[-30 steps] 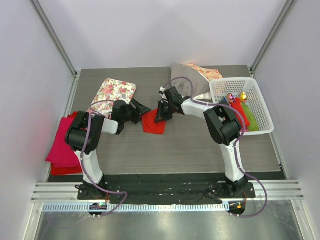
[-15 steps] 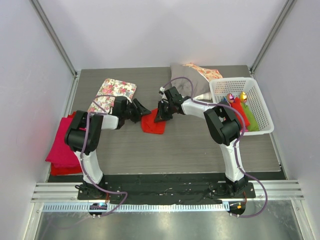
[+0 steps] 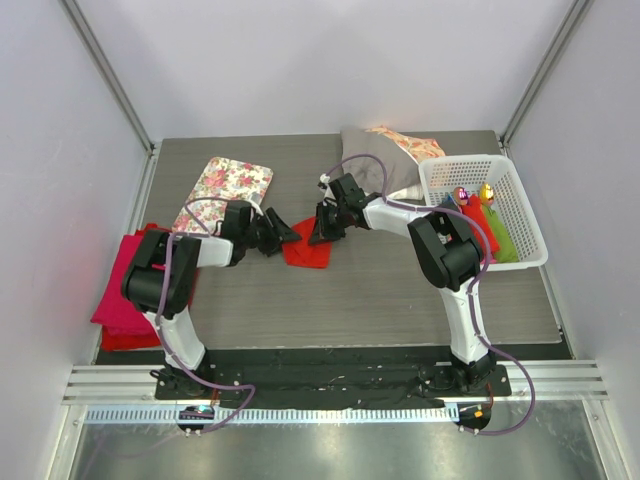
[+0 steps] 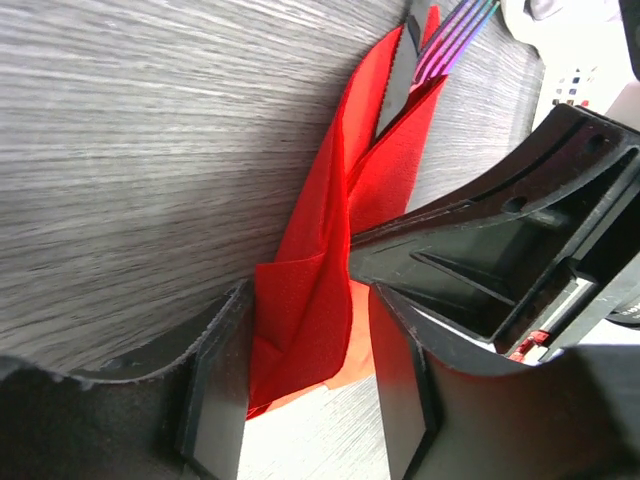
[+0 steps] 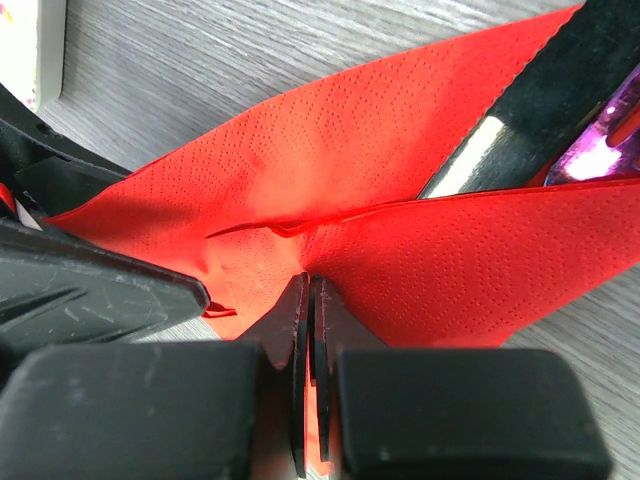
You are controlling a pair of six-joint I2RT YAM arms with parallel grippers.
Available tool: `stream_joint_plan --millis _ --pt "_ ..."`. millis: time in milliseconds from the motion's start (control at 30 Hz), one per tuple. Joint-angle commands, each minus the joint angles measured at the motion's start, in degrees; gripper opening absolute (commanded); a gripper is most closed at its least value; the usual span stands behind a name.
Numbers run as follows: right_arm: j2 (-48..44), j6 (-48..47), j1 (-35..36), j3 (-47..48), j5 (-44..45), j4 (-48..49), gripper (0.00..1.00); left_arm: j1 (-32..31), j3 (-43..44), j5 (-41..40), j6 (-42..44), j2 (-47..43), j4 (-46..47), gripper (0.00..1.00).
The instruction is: Place the utensils on the paper napkin and roll it up
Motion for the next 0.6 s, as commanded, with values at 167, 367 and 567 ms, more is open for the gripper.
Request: stream_joint_plan --millis 167,367,567 --pt "1.61 -3.12 0.32 -3.58 3.45 -9.4 0.01 1.73 -1.57 -4.55 -0.33 -2.82 -1.51 0.44" --pt "1.53 -3.03 0.32 -3.49 3.62 -9.4 0.01 1.82 -2.54 -4.47 -0.42 -4.93 -0.11 0.27" --pt "1.7 -2.68 0.23 -2.97 3.62 -9.4 0.01 1.21 -2.01 -1.13 -2.96 -4.23 2.01 0.12"
